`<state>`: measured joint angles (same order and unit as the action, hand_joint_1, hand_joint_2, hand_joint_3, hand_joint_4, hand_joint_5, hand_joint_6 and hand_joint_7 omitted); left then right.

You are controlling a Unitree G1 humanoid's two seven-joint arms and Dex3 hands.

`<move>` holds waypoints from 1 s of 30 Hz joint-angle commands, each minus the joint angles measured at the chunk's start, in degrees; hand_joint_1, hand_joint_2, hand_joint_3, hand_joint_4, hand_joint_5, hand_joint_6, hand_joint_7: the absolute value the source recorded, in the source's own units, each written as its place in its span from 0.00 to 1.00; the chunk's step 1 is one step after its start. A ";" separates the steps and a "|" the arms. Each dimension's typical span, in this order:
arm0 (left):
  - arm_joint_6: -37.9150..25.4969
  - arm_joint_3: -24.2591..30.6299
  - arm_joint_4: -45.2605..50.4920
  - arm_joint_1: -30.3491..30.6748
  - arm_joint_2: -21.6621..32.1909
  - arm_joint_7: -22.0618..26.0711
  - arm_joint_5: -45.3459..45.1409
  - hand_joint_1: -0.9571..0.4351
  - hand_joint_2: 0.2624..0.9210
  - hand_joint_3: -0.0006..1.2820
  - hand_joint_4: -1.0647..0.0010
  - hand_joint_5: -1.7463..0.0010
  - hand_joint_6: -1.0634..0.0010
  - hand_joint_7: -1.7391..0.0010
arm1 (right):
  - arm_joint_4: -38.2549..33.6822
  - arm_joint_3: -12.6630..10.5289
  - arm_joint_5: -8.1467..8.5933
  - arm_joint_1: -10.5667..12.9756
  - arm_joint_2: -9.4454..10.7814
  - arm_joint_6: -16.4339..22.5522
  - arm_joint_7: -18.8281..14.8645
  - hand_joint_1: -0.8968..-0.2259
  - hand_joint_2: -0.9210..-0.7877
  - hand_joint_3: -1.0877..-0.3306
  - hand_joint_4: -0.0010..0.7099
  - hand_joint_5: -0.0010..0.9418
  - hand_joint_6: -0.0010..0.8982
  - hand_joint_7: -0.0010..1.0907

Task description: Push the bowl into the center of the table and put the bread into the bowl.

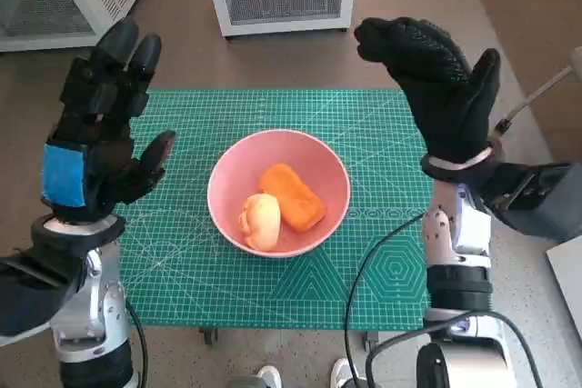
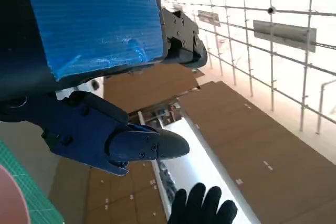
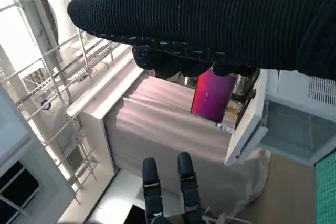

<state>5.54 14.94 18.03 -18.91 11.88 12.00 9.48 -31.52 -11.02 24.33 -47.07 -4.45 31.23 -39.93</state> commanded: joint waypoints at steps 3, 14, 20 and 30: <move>0.58 -1.43 0.12 -0.37 -0.24 -0.42 1.24 0.24 1.00 0.34 0.69 0.99 0.98 0.58 | -0.07 0.26 -0.91 0.00 -0.84 0.23 0.41 0.40 0.00 0.67 0.37 0.00 0.47 0.02; 0.73 -2.48 -0.75 -0.43 -0.07 -0.35 2.33 0.23 1.00 0.33 0.68 0.99 0.97 0.59 | -0.20 0.07 -0.69 0.13 -1.31 0.34 0.68 0.39 0.00 0.67 0.37 0.00 0.46 0.02; 1.98 -2.90 -1.99 -0.91 -0.13 -0.35 2.07 0.23 1.00 0.32 0.68 0.99 0.96 0.60 | -0.06 0.21 -0.79 0.23 -1.30 0.13 1.09 0.39 0.00 0.67 0.38 0.00 0.46 0.02; 2.94 -3.34 -3.94 -1.81 0.20 0.01 2.27 0.22 1.00 0.31 0.67 0.99 0.92 0.64 | -0.32 0.46 -1.19 0.36 -1.43 0.22 1.64 0.41 0.00 0.67 0.39 0.01 0.45 0.01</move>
<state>7.68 11.98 14.63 -19.66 11.82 11.93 11.49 -31.42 -10.87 23.98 -47.07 -5.67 31.82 -38.68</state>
